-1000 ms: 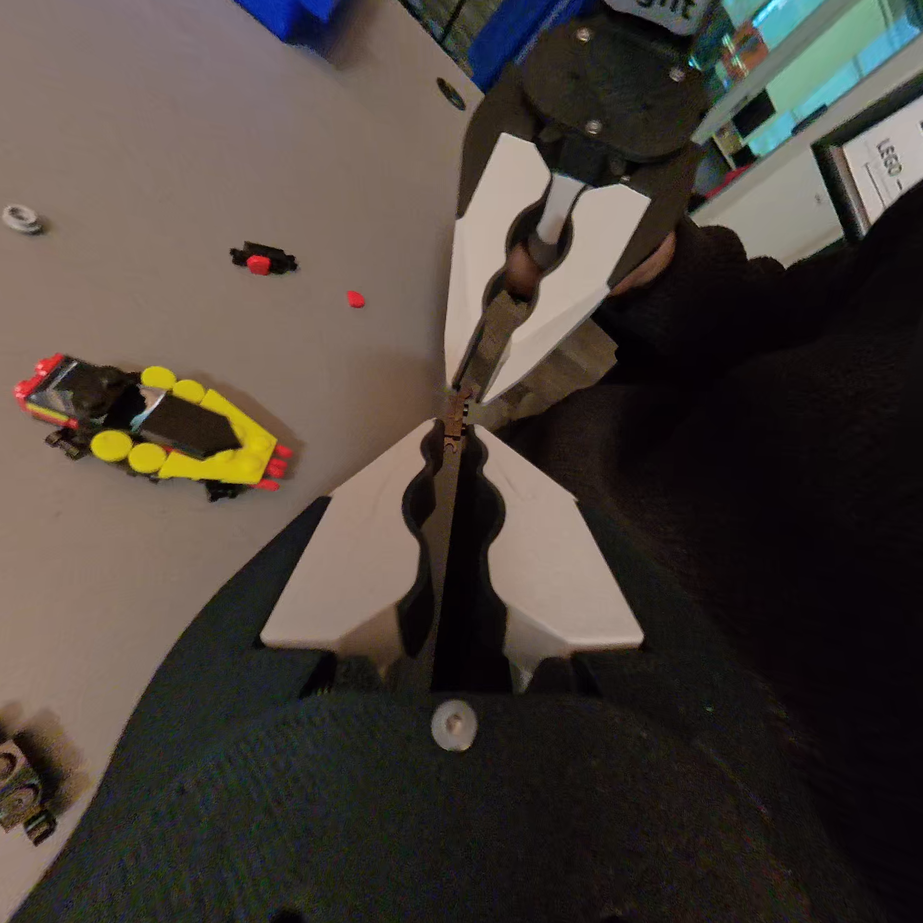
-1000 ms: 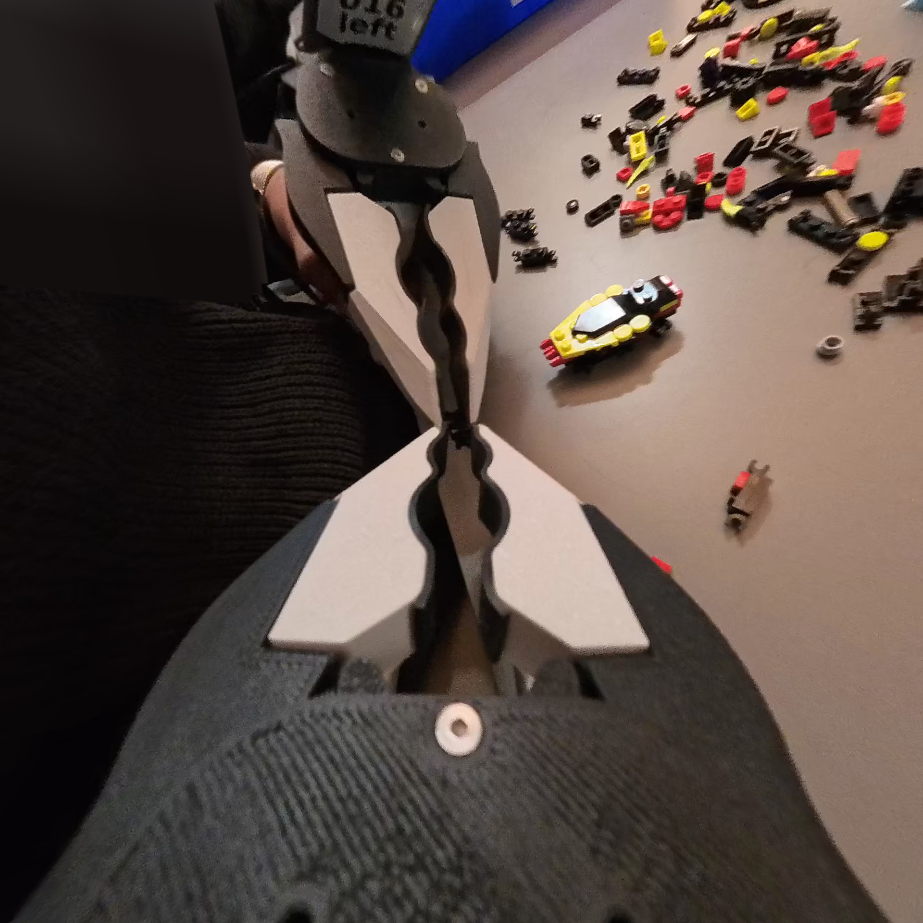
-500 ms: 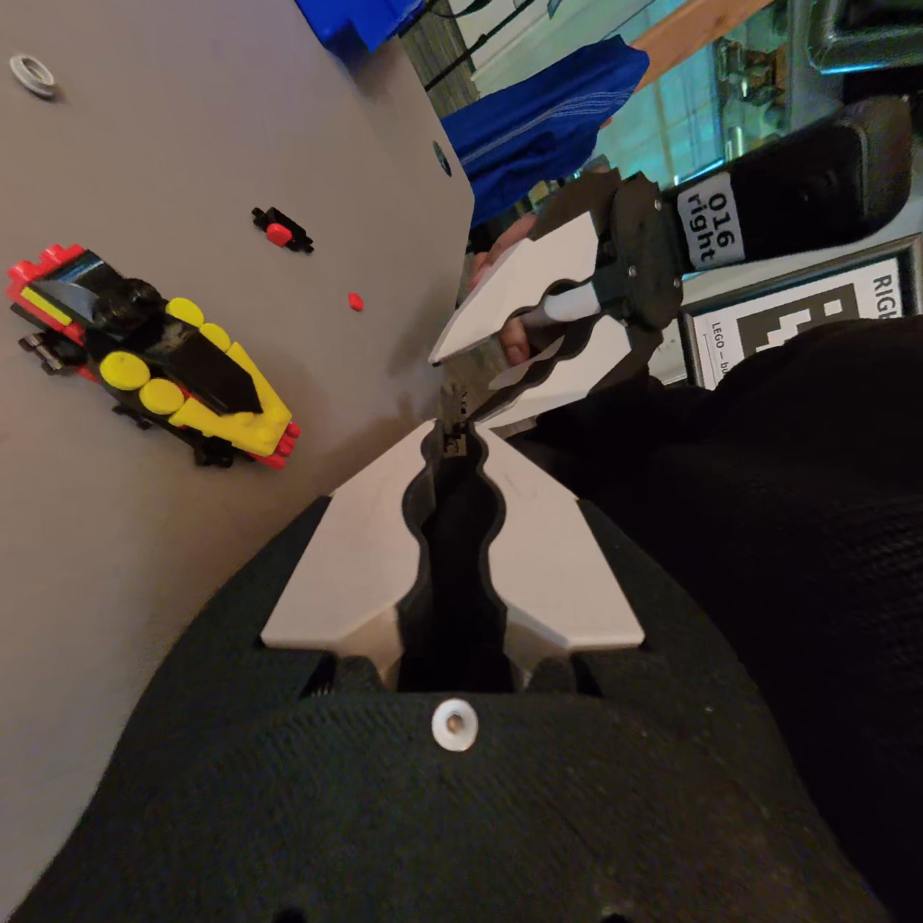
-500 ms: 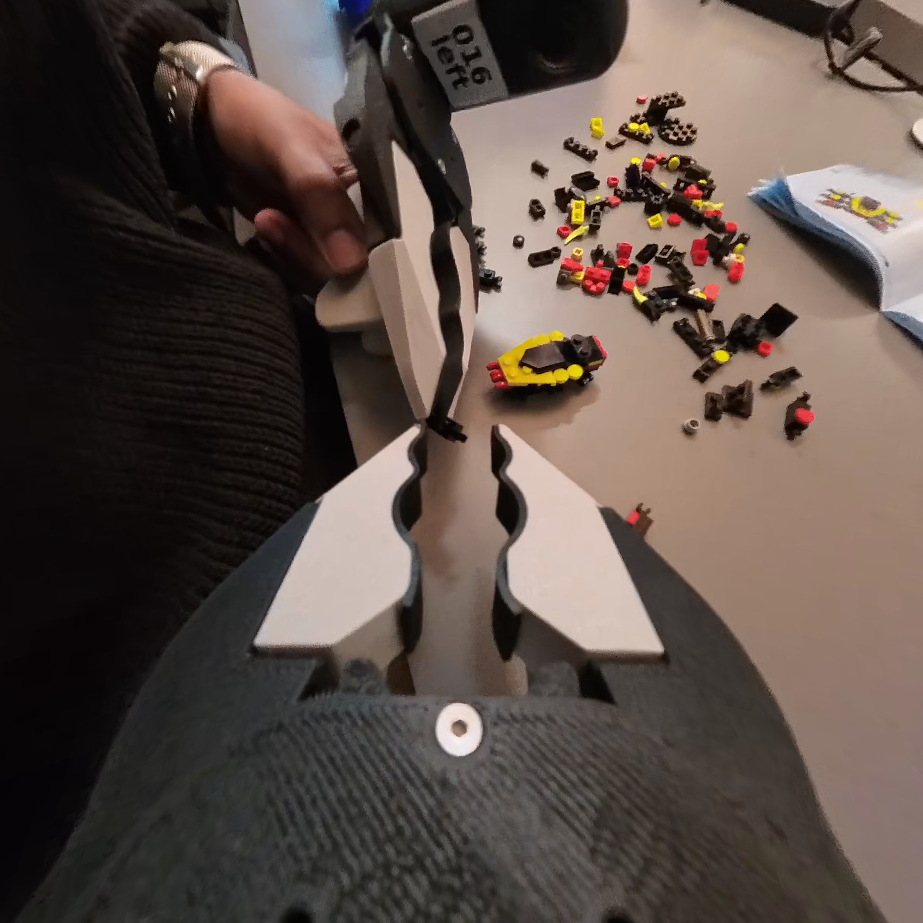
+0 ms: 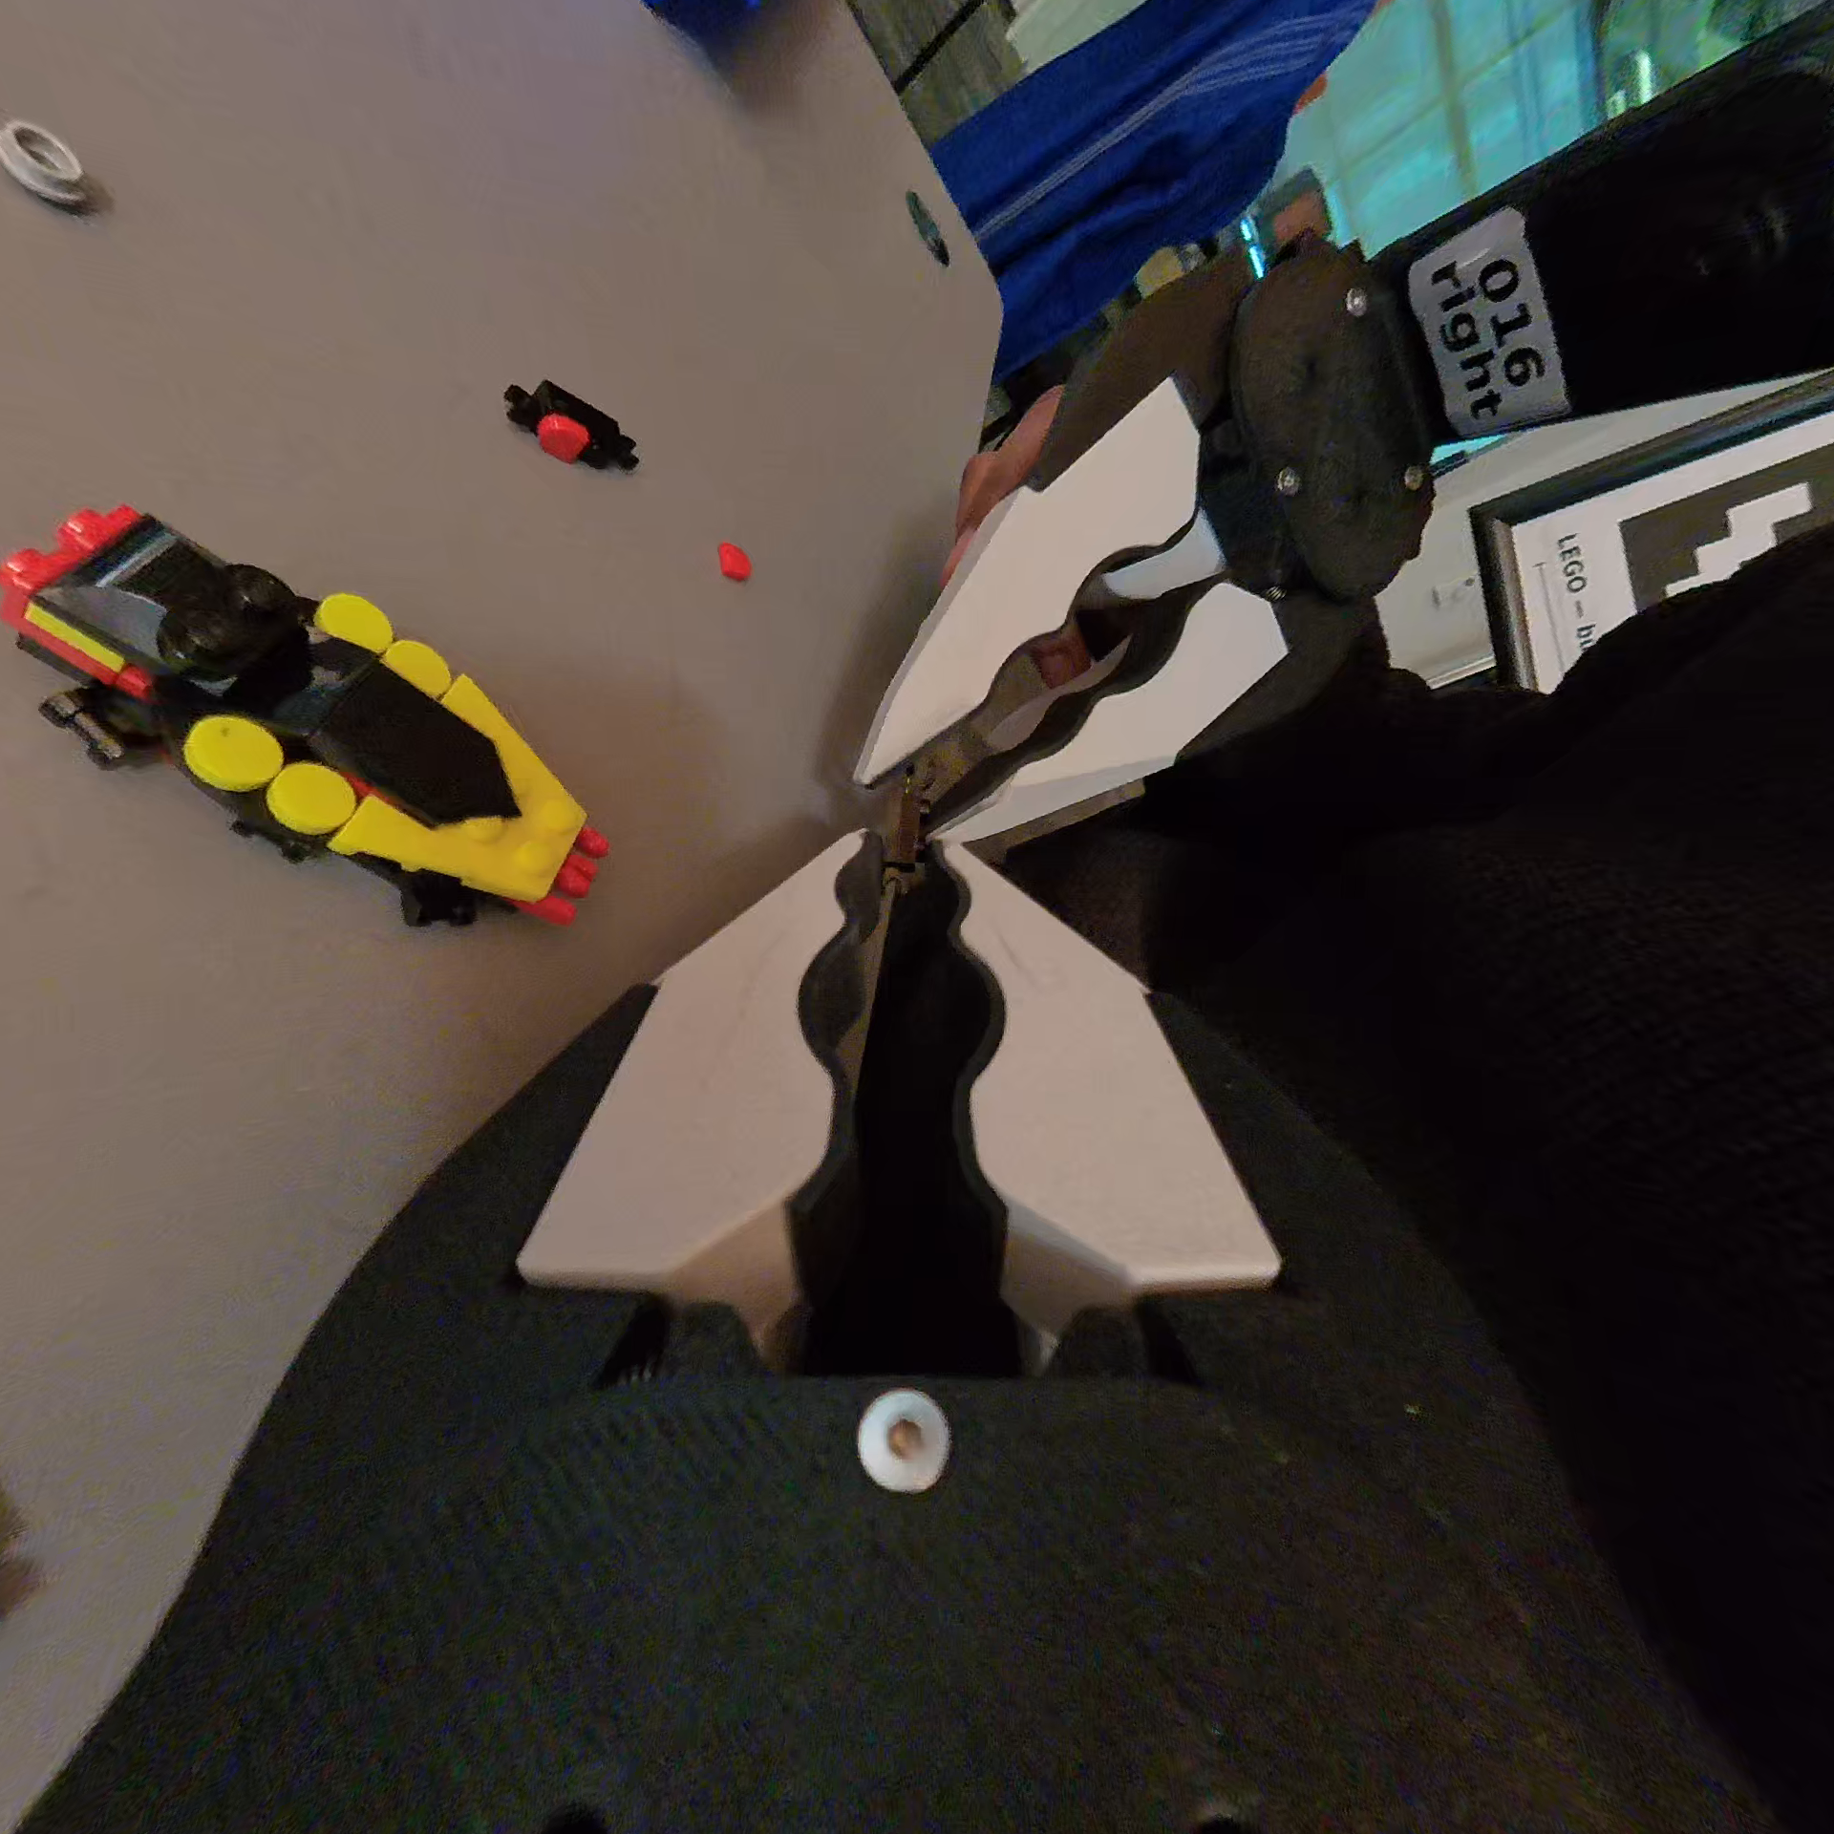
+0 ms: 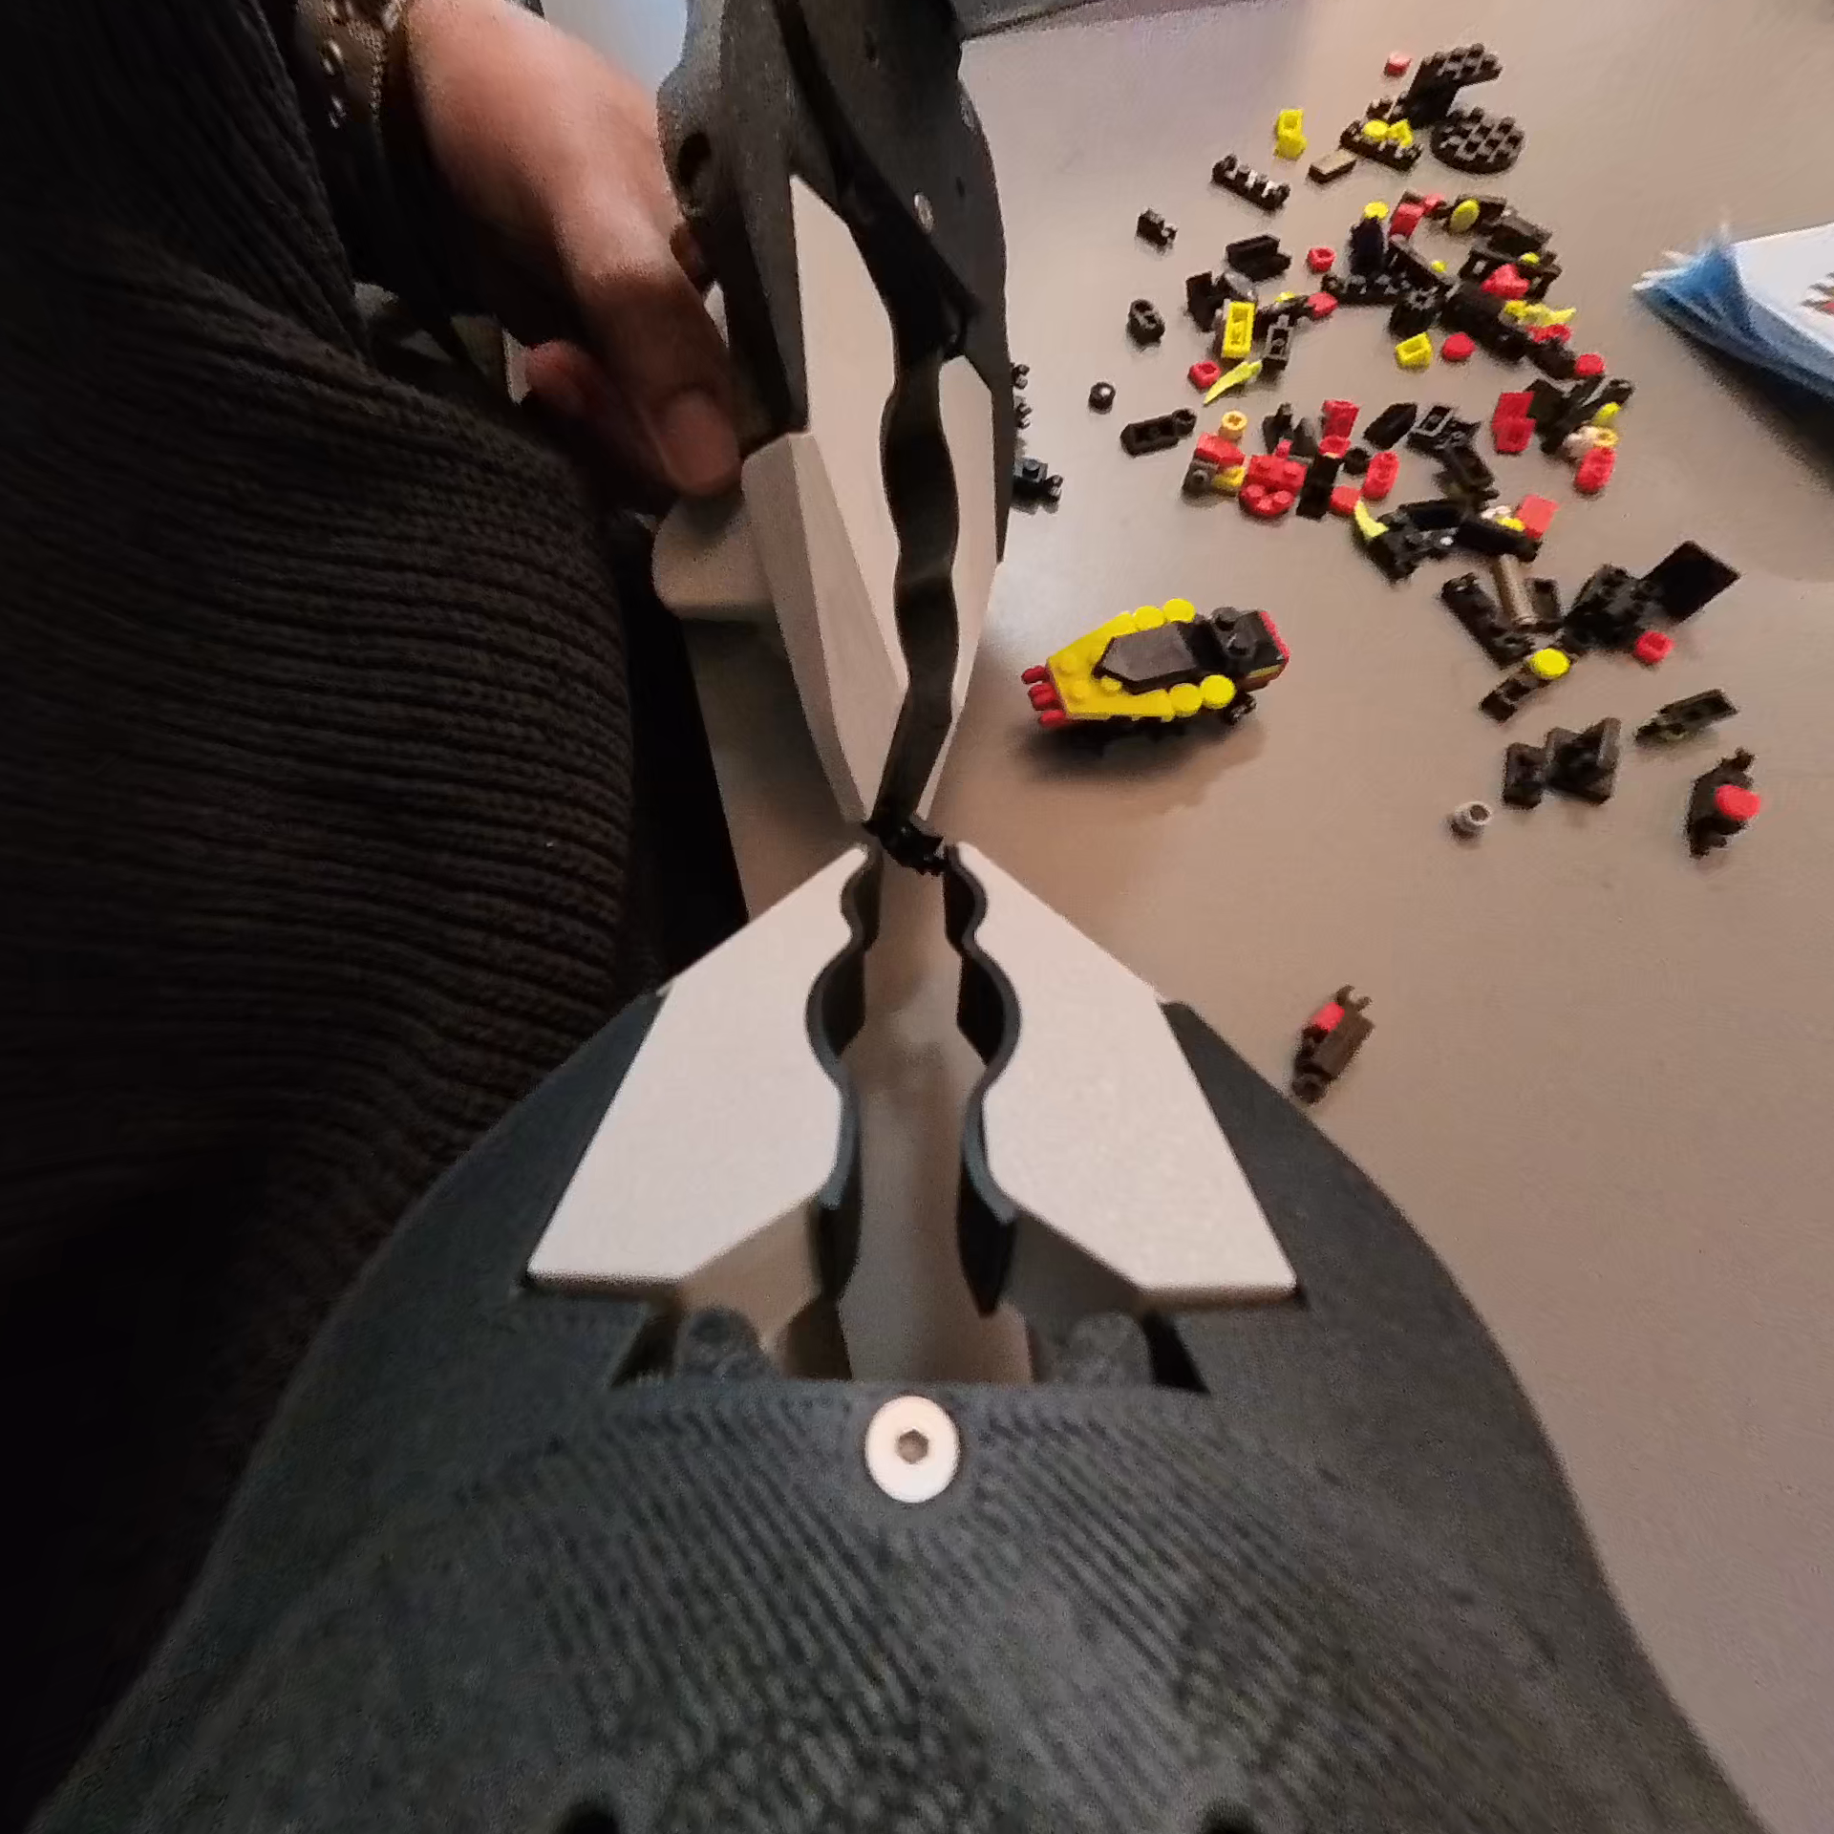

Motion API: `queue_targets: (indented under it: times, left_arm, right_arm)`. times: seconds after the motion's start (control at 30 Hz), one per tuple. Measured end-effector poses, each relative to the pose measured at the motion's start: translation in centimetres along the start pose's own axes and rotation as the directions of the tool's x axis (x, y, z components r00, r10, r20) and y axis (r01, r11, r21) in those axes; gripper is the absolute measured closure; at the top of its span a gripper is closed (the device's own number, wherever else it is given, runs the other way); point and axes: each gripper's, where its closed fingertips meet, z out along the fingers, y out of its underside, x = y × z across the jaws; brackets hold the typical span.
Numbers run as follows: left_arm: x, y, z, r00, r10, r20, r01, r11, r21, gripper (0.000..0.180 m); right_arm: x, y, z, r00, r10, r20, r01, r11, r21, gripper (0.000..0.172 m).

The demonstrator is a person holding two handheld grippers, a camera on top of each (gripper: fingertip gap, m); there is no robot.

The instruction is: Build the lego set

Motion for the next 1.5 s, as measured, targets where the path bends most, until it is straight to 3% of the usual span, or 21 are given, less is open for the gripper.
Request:
queue_targets:
  times: [0.23, 0.5, 0.97, 1.5]
  left_arm:
    - [-0.6, 0.1, 0.0, 0.998, 0.03, 0.051, -0.029, 0.999, -0.013, 0.174]
    - [-2.4, 0.6, -0.1, 0.95, 0.206, 0.234, -0.19, 0.978, -0.092, 0.159]
    - [-2.4, 0.6, -0.1, 0.954, 0.192, 0.231, -0.175, 0.98, -0.092, 0.159]
    - [-2.4, 0.6, -0.1, 0.954, 0.191, 0.231, -0.173, 0.98, -0.094, 0.159]
  right_arm:
    - [0.1, 0.4, 0.2, 1.0, 0.018, 0.01, -0.018, 1.0, -0.017, 0.164]
    - [1.3, 3.0, 1.0, 0.992, 0.124, -0.01, -0.125, 0.983, -0.133, 0.165]
    - [2.3, 2.7, 1.3, 0.967, 0.255, -0.005, -0.254, 0.961, -0.108, 0.163]
    - [3.1, 2.7, 0.7, 0.963, 0.262, -0.062, -0.267, 0.96, -0.088, 0.158]
